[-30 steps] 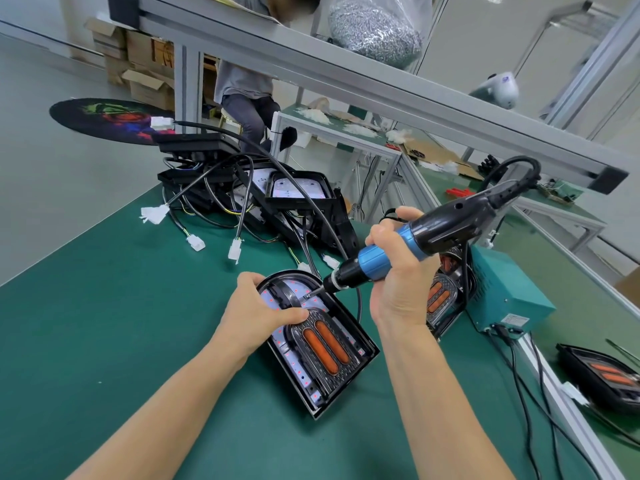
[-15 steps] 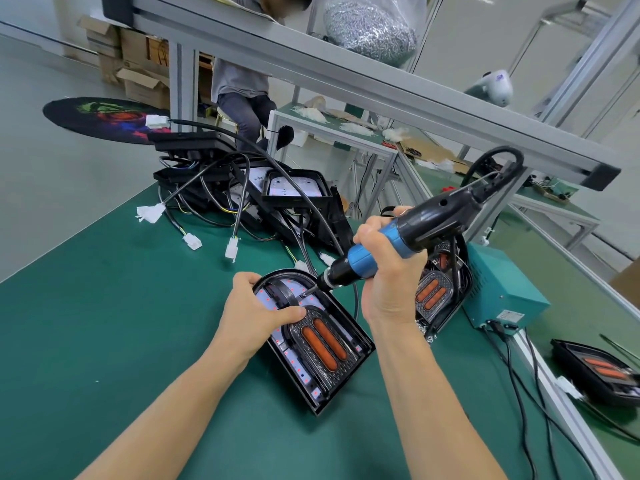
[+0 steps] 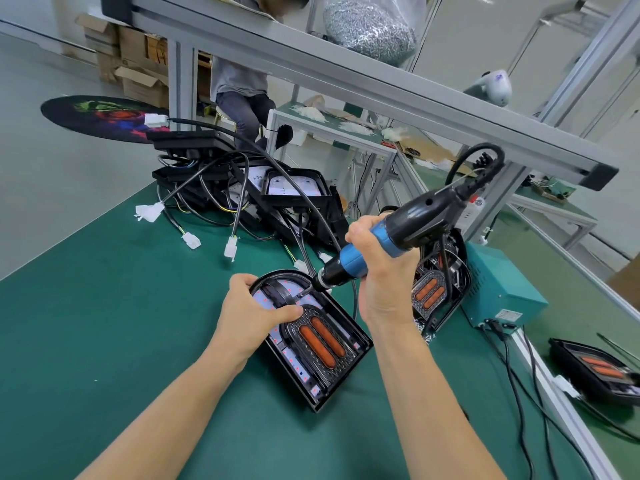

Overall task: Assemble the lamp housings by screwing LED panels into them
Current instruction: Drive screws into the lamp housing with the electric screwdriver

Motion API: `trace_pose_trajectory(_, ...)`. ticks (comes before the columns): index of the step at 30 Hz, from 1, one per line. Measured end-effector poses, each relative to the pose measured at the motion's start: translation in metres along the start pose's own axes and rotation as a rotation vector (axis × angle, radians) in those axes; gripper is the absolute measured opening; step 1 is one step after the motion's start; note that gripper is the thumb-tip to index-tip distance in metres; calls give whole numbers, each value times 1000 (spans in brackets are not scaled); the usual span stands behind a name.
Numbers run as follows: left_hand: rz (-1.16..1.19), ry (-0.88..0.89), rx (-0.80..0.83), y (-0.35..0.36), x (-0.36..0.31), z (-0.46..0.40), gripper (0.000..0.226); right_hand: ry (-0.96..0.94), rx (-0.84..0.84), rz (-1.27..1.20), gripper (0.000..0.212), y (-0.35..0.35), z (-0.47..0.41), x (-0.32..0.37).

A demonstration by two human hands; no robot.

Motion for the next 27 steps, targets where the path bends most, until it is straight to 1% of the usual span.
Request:
trace_pose_trajectory(2,-3,-6,-7,0,1,-1,74,16,56,12,31,5,1,-2)
trace_pose_trajectory(5,3,-14,-4,1,2,-2,74,22,96,14,30,9,2,-2)
trace_pose_trajectory(10,-3,-17,41,7,-4,-6,76,-13,158,48,37,18,1,5)
trace_pose_trajectory(14,24,-45,32,4,-2,-2,75,19,152,23,34,15,-1,1)
trace_pose_trajectory(15,37,-57,32,4,-1,-1,78,34,164,18,32,15,-1,-1)
trace_pose_trajectory(17,76,-88,34,4,3,1,86,67,201,12,36,17,0,-5)
trace_pose_trajectory(20,107,-126,13,3,6,3,86,106,244,19,41,21,1,-9)
trace_pose_trajectory(23,114,-147,11,3,6,3,86,127,212,92,40,19,-2,-7)
trace_pose_trajectory(27,120,-168,3,3,7,4,82,152,66,137,41,7,-4,-10)
Point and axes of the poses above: each hand's wrist, its own z-axis away from the middle knuckle, its own y-axis out of the palm, x = y × z, the point moved 9 cm from there along -z, towards the middle knuckle, and after that the axes turned 3 degrees about x, right-handed, at the moved point
